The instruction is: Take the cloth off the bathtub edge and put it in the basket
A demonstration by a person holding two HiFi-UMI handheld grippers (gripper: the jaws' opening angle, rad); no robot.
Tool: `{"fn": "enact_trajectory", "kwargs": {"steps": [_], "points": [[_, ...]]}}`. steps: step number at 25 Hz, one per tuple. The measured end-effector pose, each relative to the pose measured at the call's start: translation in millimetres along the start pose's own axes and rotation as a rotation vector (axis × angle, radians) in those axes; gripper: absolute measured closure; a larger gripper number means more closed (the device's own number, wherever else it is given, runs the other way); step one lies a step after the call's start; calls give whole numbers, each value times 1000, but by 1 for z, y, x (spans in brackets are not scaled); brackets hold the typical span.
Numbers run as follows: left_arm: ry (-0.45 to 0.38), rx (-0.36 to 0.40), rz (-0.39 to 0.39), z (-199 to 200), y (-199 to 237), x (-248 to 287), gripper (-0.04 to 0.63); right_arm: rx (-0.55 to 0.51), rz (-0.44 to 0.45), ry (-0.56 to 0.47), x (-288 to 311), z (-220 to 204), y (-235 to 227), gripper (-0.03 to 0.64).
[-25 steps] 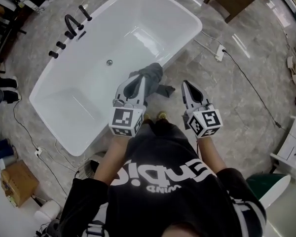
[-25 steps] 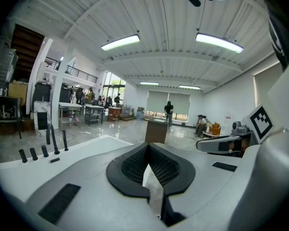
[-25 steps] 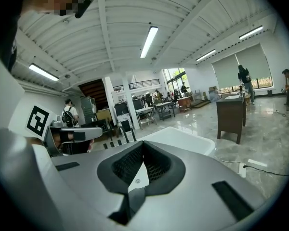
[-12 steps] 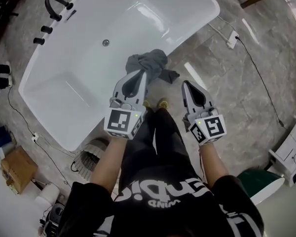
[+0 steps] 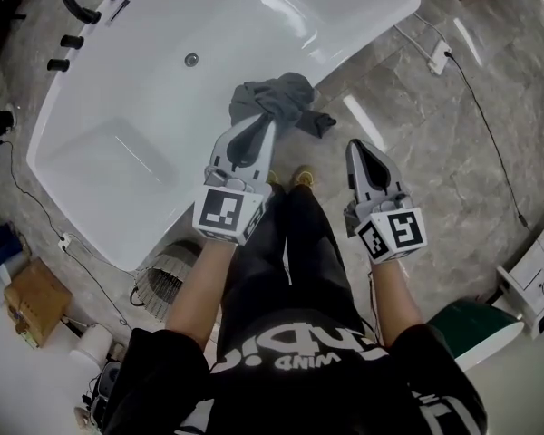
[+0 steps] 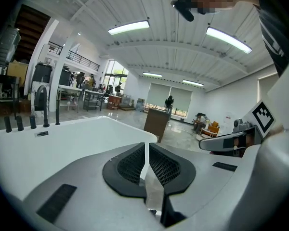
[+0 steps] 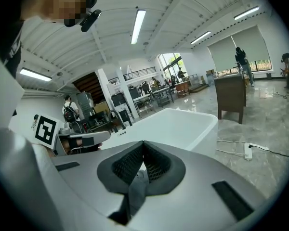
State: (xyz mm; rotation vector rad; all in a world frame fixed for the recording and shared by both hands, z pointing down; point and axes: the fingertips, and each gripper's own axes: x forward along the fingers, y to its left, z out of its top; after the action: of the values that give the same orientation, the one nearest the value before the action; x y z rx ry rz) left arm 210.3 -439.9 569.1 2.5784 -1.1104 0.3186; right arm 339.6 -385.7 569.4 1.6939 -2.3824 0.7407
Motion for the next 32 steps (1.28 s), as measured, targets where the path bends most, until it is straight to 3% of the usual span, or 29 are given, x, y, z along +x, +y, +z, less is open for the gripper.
{"fn": "enact_trajectory", "kwargs": {"steps": [3, 9, 11, 20, 29, 32], "points": [[6, 13, -16, -6, -4, 2, 565, 1, -1, 4, -2, -2, -2, 604], [27, 1, -34, -16, -11, 10, 326, 14, -2, 4, -6, -1, -8, 604], [19, 9, -52, -16, -16, 13, 285, 16, -1, 6, -7, -1, -10, 604], [104, 56, -86, -41, -15, 29, 281, 32, -14, 10, -12, -5, -16, 604], [297, 85, -103, -110, 7, 57, 262, 54, -26, 19, -13, -17, -15, 604], [365, 126, -108, -136, 18, 70, 256, 66, -36, 17, -12, -19, -16, 604]]}}
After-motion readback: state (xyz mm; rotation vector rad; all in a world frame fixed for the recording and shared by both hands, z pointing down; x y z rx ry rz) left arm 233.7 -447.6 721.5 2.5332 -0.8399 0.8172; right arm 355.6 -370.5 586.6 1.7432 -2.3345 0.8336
